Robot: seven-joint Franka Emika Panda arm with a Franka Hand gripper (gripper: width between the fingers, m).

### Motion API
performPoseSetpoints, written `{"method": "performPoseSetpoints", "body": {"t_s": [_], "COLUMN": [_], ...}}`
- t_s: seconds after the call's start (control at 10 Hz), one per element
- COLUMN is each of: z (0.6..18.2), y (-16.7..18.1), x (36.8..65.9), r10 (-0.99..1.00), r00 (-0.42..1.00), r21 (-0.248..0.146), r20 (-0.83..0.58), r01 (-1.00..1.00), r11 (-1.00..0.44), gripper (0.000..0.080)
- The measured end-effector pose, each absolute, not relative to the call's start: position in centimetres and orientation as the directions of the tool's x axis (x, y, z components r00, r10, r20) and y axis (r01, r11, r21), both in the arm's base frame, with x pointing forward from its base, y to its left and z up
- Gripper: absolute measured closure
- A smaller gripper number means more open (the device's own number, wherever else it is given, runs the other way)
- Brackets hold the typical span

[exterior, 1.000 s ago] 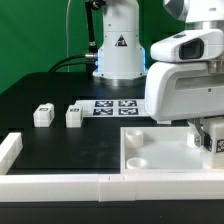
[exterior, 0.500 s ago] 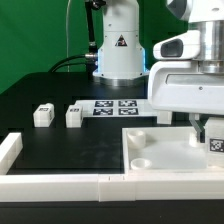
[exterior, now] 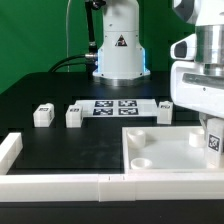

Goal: Assemble one leg

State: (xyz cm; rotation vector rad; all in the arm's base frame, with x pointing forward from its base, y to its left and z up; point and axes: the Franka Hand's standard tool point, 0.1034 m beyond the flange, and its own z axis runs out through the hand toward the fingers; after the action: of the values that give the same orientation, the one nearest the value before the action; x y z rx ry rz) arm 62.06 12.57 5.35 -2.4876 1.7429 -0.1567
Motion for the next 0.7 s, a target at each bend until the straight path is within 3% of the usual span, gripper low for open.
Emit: {"method": "performPoseSetpoints", "body": {"t_s": [0.1,0.2,0.3,0.5,0.7], "z": [5.36,5.34,5.33,5.33,5.51], "y": [12.57,12.62,12.62,12.65,12.3], "x": [62.07,62.04,62.04,62.03,62.21], "r10": [-0.964,-0.968,-0.96,-0.953,-0.83], "r00": [0.266,0.252,0.281,0.304,0.555], "r21": [-0.145,-0.144,-0.144,-0.144,-0.15], "r20": [0.008,0.005,0.01,0.013,0.066], "r01": [-0.954,-0.957,-0.949,-0.942,-0.816], "r11": [-0.264,-0.25,-0.28,-0.303,-0.558], "gripper": [0.0519,0.0445,0.0445,0.0187,0.016]}}
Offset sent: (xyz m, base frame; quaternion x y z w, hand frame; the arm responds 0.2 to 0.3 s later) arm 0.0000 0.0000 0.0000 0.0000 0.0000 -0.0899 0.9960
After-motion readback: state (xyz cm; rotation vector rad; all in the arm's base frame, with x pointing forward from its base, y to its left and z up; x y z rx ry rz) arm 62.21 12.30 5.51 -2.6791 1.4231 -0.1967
